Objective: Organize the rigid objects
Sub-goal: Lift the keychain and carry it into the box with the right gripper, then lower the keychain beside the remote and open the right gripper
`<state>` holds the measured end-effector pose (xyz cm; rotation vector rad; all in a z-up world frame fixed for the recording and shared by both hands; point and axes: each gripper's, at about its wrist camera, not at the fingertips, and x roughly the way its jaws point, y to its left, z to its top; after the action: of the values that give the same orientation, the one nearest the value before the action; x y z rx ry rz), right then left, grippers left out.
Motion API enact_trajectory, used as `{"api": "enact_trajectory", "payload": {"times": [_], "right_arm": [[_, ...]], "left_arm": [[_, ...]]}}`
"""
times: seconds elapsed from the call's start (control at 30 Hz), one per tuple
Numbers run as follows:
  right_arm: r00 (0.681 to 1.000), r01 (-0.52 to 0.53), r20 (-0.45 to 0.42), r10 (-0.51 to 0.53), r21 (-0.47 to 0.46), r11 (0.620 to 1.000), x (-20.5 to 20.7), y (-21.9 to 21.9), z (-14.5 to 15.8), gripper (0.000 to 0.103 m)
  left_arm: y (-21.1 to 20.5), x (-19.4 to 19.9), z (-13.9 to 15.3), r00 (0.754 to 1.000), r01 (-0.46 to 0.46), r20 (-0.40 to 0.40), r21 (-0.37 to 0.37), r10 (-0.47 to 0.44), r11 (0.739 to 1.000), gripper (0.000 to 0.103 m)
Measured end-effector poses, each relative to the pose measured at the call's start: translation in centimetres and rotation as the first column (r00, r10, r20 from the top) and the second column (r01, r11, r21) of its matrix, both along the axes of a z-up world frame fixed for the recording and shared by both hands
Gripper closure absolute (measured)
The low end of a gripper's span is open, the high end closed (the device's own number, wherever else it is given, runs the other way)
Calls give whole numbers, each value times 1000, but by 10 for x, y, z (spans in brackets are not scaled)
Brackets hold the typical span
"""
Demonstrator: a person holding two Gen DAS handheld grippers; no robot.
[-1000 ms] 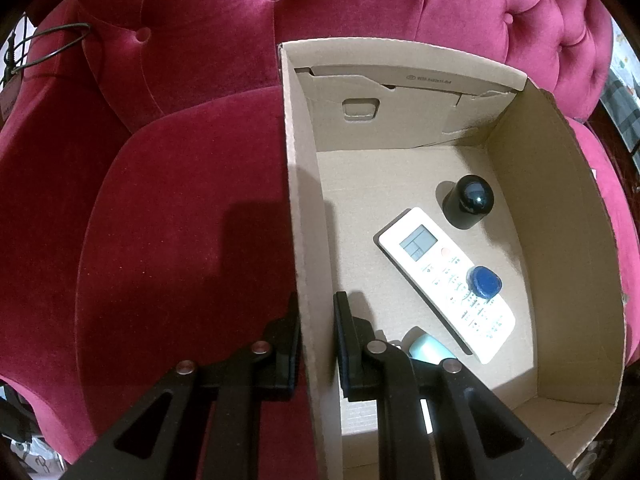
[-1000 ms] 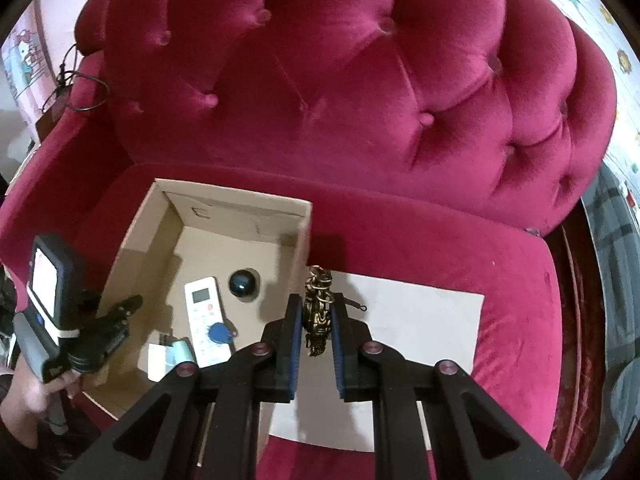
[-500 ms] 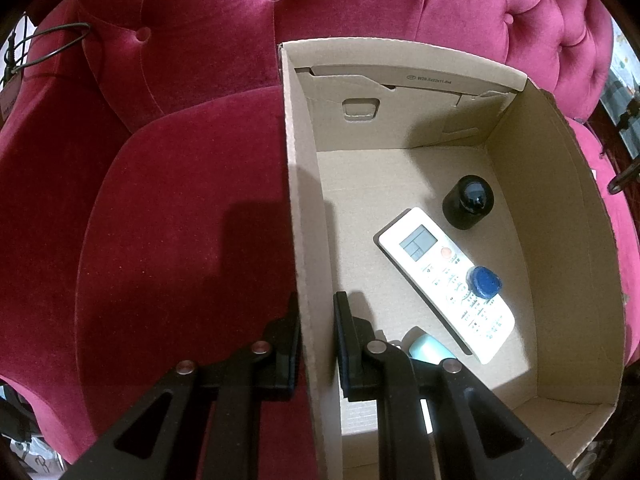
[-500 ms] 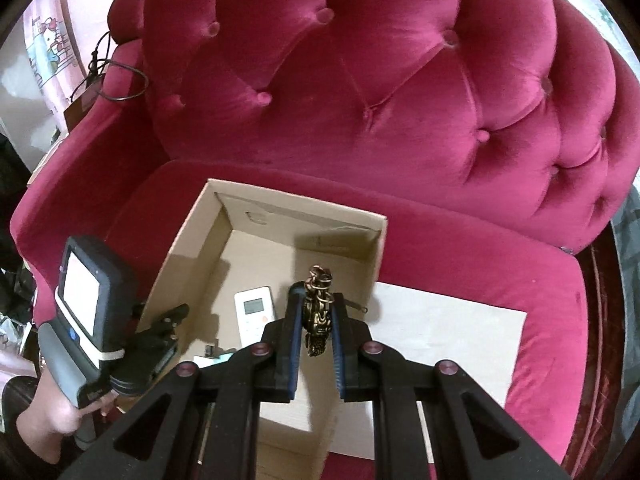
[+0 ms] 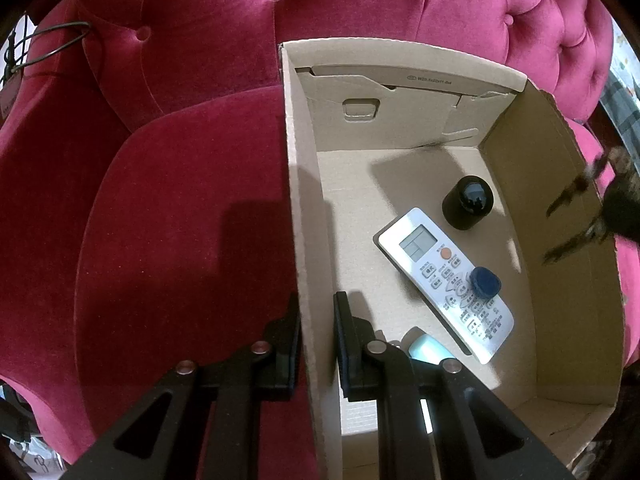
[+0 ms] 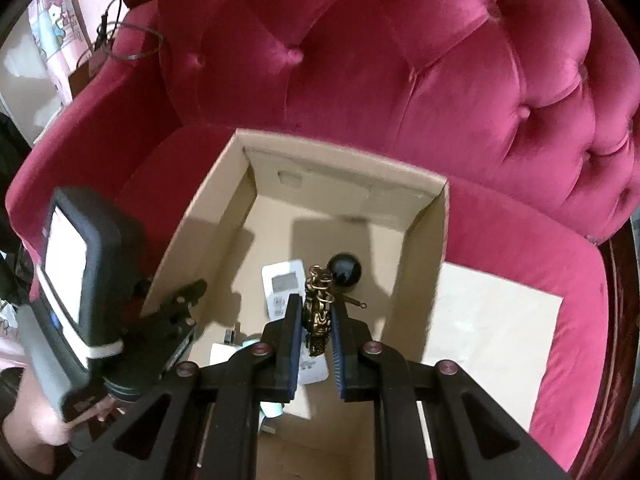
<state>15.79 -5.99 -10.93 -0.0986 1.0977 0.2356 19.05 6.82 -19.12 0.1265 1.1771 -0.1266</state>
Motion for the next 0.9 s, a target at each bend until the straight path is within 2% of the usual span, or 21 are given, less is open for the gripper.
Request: {"api": "enact_trajectory", "payload": {"times": [0.4, 0.9], "right_arm": [[995, 25, -96, -26, -4, 1000, -7, 6, -51, 90], [984, 47, -172, -47, -4, 999, -10, 6, -87, 90]], "left_arm": [[0, 0, 1, 1000, -1, -2, -3, 1, 1000, 87], [3, 1, 1, 1000, 0, -2, -6, 0, 1000, 87]]}}
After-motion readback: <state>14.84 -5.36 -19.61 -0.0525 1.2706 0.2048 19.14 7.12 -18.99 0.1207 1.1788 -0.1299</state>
